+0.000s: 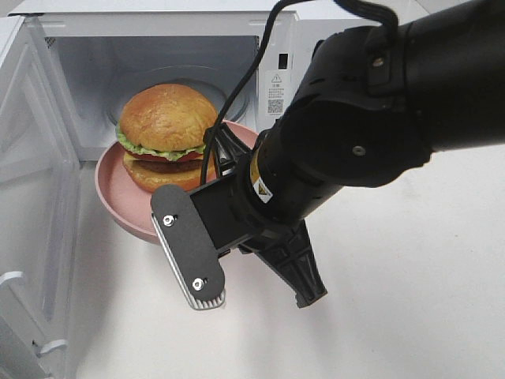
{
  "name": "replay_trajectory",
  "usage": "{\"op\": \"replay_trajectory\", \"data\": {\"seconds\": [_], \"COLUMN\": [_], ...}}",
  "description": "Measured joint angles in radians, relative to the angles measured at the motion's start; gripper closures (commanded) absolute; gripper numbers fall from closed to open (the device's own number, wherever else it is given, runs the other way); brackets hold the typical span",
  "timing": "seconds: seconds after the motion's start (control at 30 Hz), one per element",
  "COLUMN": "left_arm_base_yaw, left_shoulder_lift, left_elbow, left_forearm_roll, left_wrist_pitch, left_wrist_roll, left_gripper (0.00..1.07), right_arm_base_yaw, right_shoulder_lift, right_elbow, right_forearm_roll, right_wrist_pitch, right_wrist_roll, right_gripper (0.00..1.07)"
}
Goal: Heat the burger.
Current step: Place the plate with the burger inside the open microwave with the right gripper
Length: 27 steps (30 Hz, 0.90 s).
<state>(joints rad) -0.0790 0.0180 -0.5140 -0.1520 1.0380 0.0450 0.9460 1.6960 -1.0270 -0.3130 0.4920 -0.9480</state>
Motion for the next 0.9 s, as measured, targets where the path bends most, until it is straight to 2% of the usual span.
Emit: {"op": "replay_trajectory", "data": {"seconds": [0.23,0.4,0.9], "left_arm_base_yaw": [0.000,0.000,0.000], "left_shoulder_lift": [0.000,0.000,0.000], "left_elbow": [0.000,0.000,0.000], "left_forearm_roll": [0.000,0.000,0.000], "left_wrist_pitch": [0.000,0.000,0.000], "left_wrist_roll": [0.000,0.000,0.000], "left_gripper": [0.06,0.06,0.06], "right_arm_base_yaw": [-0.001,-0.032,-0.039], "right_shoulder_lift": [0.047,0.097,0.198], "right_elbow": [-0.024,-0.097,-0.209], "right_forearm_roll": [-0.006,-0.002,-0.004], "right_wrist_pitch": [0.004,0.003,-0.005], "right_wrist_roll": [0.000,0.002,0.027], "right_gripper": [1.07,1.07,1.07]}}
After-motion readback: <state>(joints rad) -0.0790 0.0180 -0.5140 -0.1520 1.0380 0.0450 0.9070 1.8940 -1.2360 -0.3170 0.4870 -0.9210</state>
